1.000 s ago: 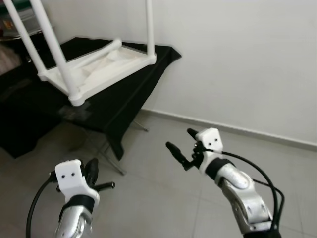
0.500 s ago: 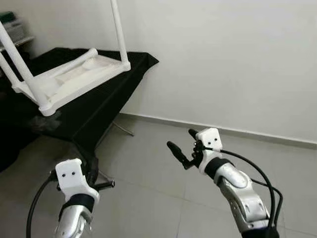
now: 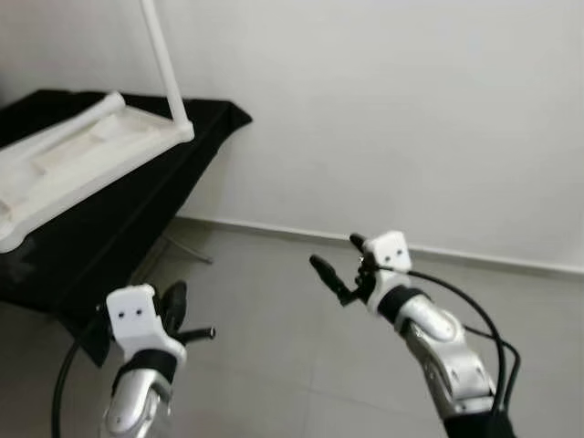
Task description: Building children table
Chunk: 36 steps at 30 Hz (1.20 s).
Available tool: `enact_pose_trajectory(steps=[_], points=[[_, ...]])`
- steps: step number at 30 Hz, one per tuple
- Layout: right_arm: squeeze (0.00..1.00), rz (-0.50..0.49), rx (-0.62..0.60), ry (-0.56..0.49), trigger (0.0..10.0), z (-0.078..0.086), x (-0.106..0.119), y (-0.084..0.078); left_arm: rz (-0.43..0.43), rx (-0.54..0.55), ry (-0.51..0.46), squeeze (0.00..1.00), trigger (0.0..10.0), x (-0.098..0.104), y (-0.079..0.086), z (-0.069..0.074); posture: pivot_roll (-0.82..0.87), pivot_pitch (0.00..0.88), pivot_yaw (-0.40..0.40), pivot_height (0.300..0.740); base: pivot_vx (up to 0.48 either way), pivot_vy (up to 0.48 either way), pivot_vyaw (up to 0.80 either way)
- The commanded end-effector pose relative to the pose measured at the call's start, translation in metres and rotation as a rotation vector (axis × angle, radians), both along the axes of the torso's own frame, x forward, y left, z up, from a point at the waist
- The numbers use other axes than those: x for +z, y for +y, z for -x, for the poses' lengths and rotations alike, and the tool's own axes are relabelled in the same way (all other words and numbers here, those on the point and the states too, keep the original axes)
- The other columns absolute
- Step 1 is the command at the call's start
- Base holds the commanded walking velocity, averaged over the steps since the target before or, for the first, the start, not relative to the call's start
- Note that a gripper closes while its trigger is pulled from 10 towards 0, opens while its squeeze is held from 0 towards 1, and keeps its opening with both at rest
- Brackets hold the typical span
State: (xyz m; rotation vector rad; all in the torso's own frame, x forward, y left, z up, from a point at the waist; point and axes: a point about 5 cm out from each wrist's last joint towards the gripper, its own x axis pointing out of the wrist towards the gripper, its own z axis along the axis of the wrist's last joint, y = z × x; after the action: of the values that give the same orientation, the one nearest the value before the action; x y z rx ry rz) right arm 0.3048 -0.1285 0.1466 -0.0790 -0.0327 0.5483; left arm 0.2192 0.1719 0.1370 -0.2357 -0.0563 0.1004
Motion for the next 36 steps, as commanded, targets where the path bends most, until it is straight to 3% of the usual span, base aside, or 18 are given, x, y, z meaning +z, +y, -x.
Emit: enact_pose_trajectory(steps=[1,7,25,30,36], points=[[0.0,-0.005,0.024,0.015,10.0,0.001,-0.003,0.007,-0.022,0.028,0.023,0.0,10.0,-0.004,0.007,0.003,-0.11,0.125,0.001,0.74,0.382,0.0,0.0],[0.0,-0.005,0.03,0.016,10.0,0.001,-0.003,0.007,-0.022,0.027,0.021,0.0,10.0,-0.004,0.007,0.003,-0.11,0.124,0.001,0.74,0.379,0.0,0.0],[0.0,0.009,0.198,-0.002,10.0,0.008,-0.003,0.018,-0.051,0.016,0.005,0.0,10.0,0.0,0.007,0.0,-0.09,0.113,0.006,0.74,0.371,0.0,0.8],[0.0,-0.053,0.18,-0.004,10.0,0.006,0.001,0.014,-0.061,0.011,-0.007,0.0,10.0,0.003,0.006,-0.001,-0.09,0.113,0.006,0.74,0.362,0.0,0.8],[0.0,-0.121,0.193,-0.041,10.0,0.001,0.017,0.011,-0.075,-0.006,-0.034,0.0,10.0,0.011,0.003,-0.004,-0.09,0.114,0.011,0.74,0.361,0.0,0.0]])
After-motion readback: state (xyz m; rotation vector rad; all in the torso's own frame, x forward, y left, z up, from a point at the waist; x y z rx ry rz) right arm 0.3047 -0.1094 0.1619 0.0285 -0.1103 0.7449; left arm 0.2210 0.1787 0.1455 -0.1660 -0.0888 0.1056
